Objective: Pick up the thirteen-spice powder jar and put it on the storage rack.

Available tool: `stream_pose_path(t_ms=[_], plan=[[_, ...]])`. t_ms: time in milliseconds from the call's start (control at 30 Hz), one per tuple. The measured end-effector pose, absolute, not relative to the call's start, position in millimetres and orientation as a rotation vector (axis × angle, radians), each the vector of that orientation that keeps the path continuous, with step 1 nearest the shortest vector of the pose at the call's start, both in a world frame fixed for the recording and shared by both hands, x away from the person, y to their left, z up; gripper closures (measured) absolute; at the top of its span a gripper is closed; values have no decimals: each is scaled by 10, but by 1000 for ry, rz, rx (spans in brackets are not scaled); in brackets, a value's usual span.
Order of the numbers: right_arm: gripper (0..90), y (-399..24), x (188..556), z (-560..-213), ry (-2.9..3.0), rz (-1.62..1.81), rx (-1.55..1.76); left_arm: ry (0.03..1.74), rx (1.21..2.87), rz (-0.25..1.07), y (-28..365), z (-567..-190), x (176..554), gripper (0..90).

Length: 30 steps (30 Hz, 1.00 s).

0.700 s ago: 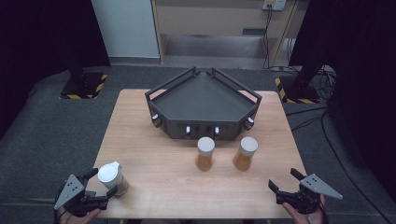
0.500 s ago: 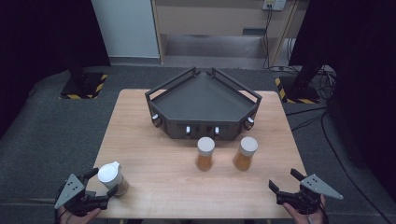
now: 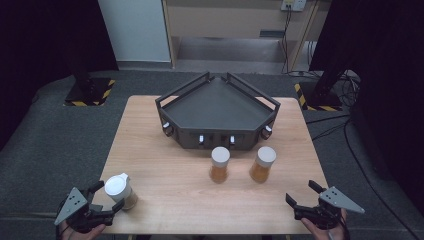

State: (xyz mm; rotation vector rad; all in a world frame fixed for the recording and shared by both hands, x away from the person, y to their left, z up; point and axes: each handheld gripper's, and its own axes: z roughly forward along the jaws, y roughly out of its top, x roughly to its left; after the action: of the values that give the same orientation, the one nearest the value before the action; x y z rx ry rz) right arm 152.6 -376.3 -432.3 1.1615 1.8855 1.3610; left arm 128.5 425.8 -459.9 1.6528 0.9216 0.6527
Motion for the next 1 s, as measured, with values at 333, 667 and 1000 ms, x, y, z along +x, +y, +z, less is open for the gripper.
stream_pose_path(t_ms=[333, 667, 1000], plan=[[27, -3733, 1529, -4307, 1904, 1350, 1141, 937, 1625, 598, 4343, -4566, 1303, 0], [30, -3731, 1524, -4302, 1904, 1347, 1142, 906, 1641, 578, 4444, -4379, 1349, 0], [33, -3724, 1524, -4297, 1908, 1342, 1138, 882, 1682, 531, 4519, -4182, 1479, 0]])
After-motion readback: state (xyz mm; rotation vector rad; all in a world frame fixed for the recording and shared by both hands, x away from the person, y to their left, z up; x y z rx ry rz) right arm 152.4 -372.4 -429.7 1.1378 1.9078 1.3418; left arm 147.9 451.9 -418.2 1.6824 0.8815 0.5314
